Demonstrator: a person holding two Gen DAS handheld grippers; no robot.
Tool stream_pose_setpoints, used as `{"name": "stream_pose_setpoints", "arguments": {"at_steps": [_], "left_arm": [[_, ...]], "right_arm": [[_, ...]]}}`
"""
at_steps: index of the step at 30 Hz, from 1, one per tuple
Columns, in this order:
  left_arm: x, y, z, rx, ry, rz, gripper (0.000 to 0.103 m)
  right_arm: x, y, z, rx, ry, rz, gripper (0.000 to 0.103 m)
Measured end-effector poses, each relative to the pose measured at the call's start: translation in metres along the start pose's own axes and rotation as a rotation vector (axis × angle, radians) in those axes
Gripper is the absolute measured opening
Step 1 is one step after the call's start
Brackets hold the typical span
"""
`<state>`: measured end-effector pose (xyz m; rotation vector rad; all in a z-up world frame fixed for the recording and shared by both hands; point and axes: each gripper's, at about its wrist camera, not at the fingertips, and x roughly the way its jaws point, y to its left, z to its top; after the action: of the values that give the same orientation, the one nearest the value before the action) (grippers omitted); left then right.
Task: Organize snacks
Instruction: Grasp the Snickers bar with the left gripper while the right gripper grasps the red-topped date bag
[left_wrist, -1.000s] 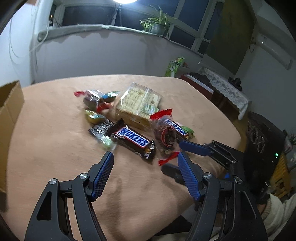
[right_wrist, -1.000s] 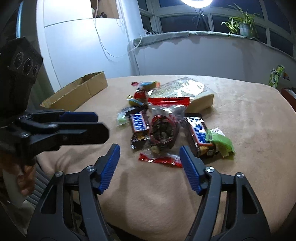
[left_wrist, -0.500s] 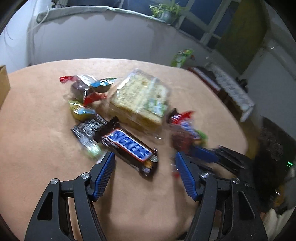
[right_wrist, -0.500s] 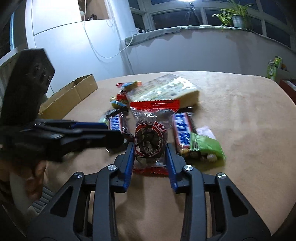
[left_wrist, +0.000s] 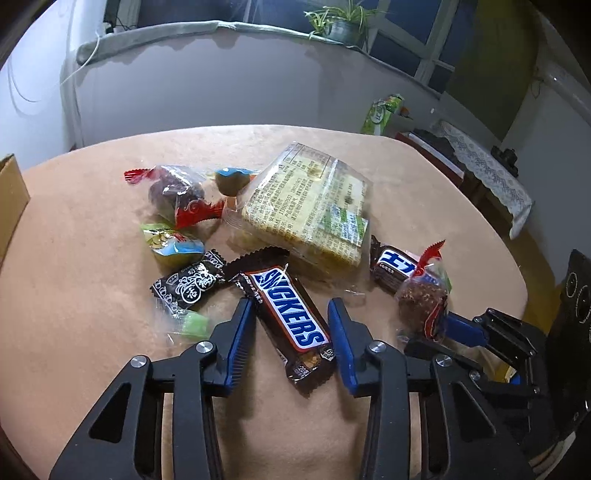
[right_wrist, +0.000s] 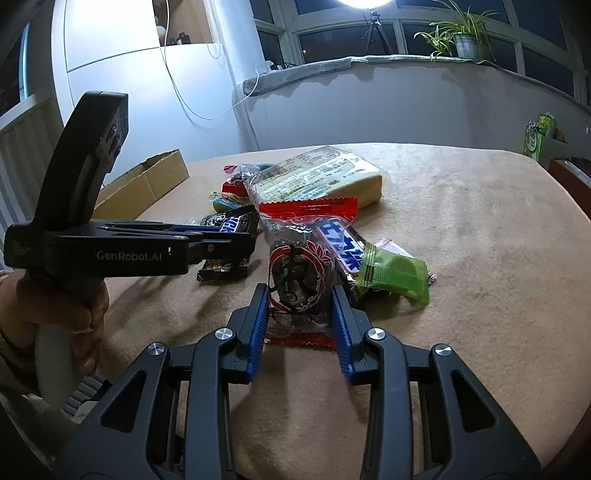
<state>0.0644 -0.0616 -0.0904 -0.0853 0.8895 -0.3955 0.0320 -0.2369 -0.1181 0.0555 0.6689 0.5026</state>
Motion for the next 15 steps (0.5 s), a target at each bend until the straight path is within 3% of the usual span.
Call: {"name": "stream_pose_setpoints", "arguments": {"at_steps": [15], "left_arm": [[-0.028, 0.009, -0.013, -0.001, -0.076, -0.049, 0.028]], "right_arm": [[-0.015, 0.019, 0.008, -0.024, -0.044, -0.012, 0.034]]}}
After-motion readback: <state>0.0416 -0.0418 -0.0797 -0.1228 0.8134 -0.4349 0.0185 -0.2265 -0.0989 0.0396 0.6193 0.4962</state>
